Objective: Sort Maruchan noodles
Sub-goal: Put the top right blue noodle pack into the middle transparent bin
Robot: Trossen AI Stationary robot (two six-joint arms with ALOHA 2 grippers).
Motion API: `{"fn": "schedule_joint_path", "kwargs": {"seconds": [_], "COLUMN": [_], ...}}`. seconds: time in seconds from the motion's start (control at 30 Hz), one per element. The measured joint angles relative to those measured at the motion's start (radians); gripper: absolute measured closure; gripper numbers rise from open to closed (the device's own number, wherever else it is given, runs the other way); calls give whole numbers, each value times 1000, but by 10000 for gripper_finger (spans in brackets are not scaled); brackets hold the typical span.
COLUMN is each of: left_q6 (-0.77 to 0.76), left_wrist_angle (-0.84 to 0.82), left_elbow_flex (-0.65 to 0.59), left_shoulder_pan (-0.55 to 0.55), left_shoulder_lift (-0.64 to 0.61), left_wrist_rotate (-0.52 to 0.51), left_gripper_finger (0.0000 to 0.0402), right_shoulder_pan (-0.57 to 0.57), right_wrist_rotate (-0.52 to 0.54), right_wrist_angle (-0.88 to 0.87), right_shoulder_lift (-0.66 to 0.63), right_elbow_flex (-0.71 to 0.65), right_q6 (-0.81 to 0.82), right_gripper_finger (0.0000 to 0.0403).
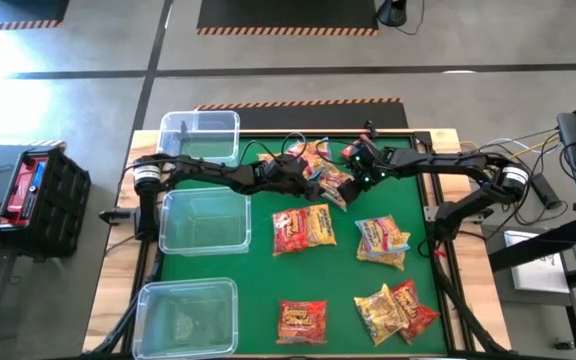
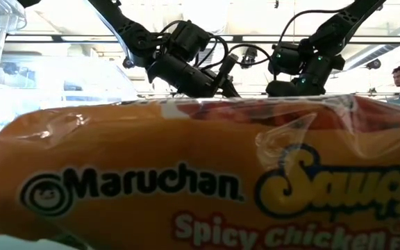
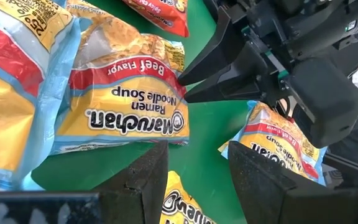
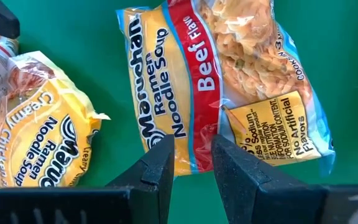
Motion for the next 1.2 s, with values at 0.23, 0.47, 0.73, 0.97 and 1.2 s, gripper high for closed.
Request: {"fn": "schedule_joint_path", "kwargs": {"seconds": [0.23, 0.47, 0.73, 0.97, 1.2], "left_q6": [-27, -32, -31, -31, -31], "left_wrist_angle": [-1, -1, 0, -20, -30], "left_elbow_flex": [8, 45, 64, 60, 61], "left_shoulder_pan": [0, 1, 10, 9, 9], "left_shoulder_lift": [43, 83, 113, 125, 123], "left_wrist_rotate": [-4, -42, -68, -68, -59], "left_gripper_finger": [251, 251, 251, 251, 251], "right_shoulder_pan": [0, 11, 22, 23, 23], "right_wrist_rotate": [-21, -73, -71, -69, -36], "right_wrist_angle": [0, 3, 3, 4, 3], "right_shoulder_lift": [0, -1, -1, -1, -1], "right_elbow_flex": [0, 0, 0, 0, -1], "right_q6": [11, 12, 19, 19, 19], "right_gripper_finger": [305, 305, 305, 305, 306]}}
